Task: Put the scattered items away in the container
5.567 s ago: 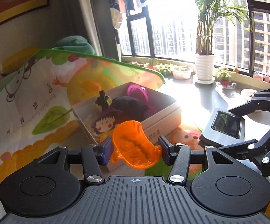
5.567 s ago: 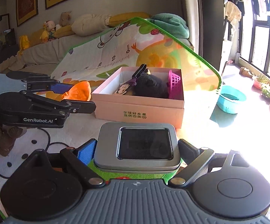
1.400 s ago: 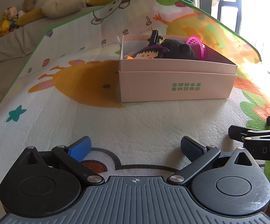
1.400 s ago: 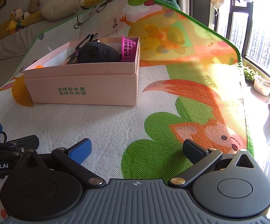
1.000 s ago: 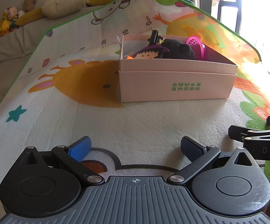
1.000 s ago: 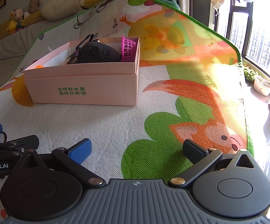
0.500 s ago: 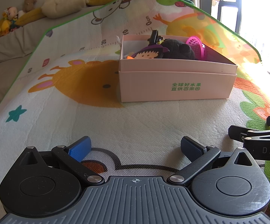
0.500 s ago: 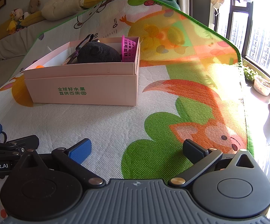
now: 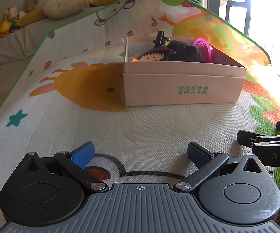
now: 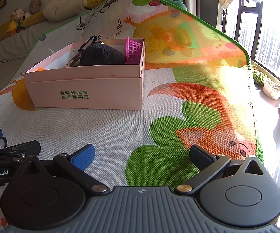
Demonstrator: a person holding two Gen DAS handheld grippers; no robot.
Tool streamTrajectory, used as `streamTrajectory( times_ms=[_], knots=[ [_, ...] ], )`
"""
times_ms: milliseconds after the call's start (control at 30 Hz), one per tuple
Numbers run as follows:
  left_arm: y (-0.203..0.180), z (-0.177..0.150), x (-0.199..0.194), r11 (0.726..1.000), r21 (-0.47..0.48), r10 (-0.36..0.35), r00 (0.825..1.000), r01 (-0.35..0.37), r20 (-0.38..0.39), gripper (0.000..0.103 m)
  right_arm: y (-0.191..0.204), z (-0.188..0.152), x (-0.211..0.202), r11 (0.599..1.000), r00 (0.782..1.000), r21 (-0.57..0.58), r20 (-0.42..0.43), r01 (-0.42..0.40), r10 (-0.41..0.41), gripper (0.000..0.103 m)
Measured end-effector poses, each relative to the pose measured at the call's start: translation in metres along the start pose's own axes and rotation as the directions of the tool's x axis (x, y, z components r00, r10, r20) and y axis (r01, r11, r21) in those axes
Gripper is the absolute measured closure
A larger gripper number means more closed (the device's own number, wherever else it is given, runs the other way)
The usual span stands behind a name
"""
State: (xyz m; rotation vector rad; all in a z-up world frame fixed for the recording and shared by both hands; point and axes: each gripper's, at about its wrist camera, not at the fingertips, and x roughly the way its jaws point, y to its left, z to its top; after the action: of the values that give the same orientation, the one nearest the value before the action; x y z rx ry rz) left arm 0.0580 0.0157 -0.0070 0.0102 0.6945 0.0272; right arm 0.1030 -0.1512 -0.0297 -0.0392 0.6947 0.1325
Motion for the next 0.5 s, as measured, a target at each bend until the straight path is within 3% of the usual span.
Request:
streamTrajectory(
  times_ms=[500],
  knots=[
    [0.0001, 0.0000, 0.0000, 1.000, 0.000, 0.000, 1.000, 0.000, 0.000, 0.000, 0.0005, 0.0001, 0.0004, 1.000, 1.000, 0.000, 0.000, 0.000, 0.000, 0.000]
  ],
)
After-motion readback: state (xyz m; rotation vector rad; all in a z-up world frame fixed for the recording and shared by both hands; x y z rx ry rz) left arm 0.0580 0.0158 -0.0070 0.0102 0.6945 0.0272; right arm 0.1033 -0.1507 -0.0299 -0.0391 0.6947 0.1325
